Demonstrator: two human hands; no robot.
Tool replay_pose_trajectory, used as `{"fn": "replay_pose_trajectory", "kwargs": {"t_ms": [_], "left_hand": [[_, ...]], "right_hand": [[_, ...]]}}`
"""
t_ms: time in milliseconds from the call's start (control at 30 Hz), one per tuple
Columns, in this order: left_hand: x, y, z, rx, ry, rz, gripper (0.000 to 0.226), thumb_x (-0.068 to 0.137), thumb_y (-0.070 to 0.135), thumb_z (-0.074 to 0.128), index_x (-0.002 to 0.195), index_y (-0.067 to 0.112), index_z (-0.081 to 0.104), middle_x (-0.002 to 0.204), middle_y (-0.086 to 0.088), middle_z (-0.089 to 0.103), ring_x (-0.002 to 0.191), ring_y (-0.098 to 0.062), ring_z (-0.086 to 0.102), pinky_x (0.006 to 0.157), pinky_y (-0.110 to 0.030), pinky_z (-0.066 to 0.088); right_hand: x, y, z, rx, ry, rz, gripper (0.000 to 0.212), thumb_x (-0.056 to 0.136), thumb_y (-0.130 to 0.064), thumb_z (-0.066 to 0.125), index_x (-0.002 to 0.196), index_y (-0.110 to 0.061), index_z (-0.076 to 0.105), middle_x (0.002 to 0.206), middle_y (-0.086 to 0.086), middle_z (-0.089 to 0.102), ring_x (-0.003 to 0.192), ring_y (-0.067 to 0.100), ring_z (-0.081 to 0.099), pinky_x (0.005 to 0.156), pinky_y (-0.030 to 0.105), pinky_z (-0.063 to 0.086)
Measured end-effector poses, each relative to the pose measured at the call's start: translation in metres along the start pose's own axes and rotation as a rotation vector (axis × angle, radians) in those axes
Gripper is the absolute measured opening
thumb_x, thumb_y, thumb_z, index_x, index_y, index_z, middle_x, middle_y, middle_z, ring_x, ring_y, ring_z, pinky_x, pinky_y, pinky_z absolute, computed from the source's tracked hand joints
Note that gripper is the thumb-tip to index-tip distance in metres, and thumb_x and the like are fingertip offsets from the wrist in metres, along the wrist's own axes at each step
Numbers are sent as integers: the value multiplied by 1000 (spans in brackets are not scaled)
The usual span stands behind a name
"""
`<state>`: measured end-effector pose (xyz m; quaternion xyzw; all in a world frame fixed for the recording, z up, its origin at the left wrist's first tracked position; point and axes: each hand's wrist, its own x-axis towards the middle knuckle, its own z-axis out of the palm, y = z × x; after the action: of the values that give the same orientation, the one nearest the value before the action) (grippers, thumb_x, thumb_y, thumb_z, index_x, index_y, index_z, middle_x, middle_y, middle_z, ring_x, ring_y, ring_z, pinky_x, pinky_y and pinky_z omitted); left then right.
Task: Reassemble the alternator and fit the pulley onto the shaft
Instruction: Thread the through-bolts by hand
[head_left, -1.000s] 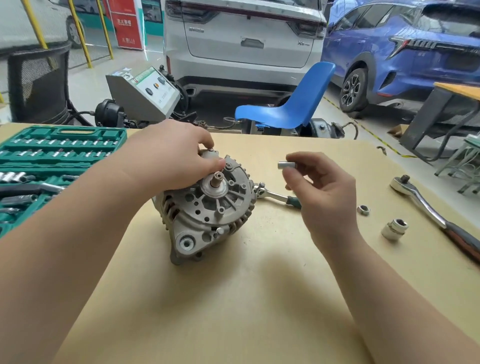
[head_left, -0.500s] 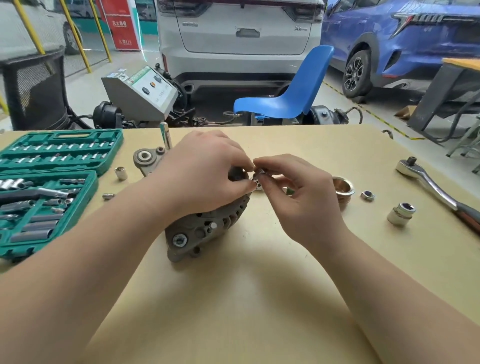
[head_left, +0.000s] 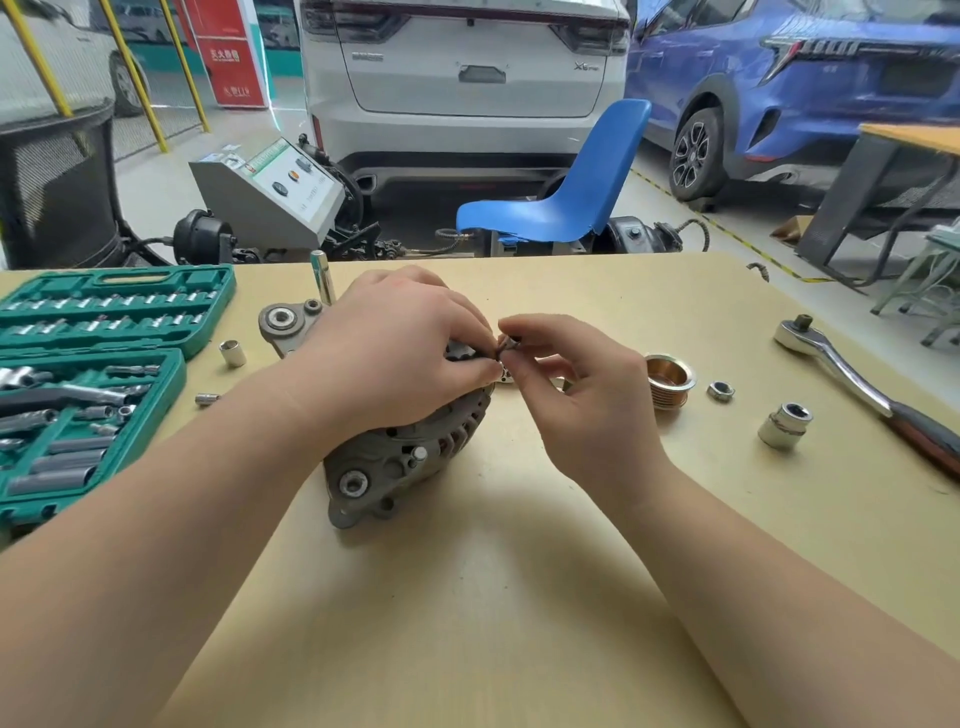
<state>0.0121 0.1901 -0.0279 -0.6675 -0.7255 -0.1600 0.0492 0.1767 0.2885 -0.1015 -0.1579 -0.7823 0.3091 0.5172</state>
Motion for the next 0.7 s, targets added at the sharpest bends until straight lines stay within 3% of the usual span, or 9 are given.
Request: {"fn": "replay_pose_trajectory", "kwargs": {"t_ms": [133, 300, 467, 700], "left_hand": [[0, -1, 1, 9, 20, 17, 47, 87, 69, 46, 110, 47, 80, 118, 32, 71, 127, -13, 54, 115, -50, 37], [0, 3, 0, 0, 82, 33, 39, 93, 65, 55, 115, 42, 77, 118, 21, 74, 118, -15, 60, 107, -48, 46], [3, 9, -6, -78, 153, 4, 33, 89, 63, 67, 104, 38, 82, 93, 13, 75, 91, -15, 65, 78, -37, 55], [8, 14, 3, -125, 148, -38, 24, 92, 51, 75, 102, 32, 84, 92, 8, 76, 89, -17, 65, 80, -43, 58]], "right_hand": [[0, 0, 1, 2, 15, 16, 22, 93, -3, 75, 111, -15, 79, 99, -8, 77, 94, 10, 74, 78, 22, 57], [3, -5, 5, 82, 36, 104, 27, 91, -8, 78, 105, -31, 76, 93, -10, 77, 89, 15, 73, 73, 22, 55], [3, -5, 0, 25, 30, 58, 16, 95, -7, 72, 105, -15, 81, 92, -8, 76, 88, 14, 71, 74, 20, 52], [3, -5, -2, -35, 35, 78, 15, 95, -6, 71, 103, -15, 81, 93, -4, 78, 89, 13, 72, 73, 26, 57]]}}
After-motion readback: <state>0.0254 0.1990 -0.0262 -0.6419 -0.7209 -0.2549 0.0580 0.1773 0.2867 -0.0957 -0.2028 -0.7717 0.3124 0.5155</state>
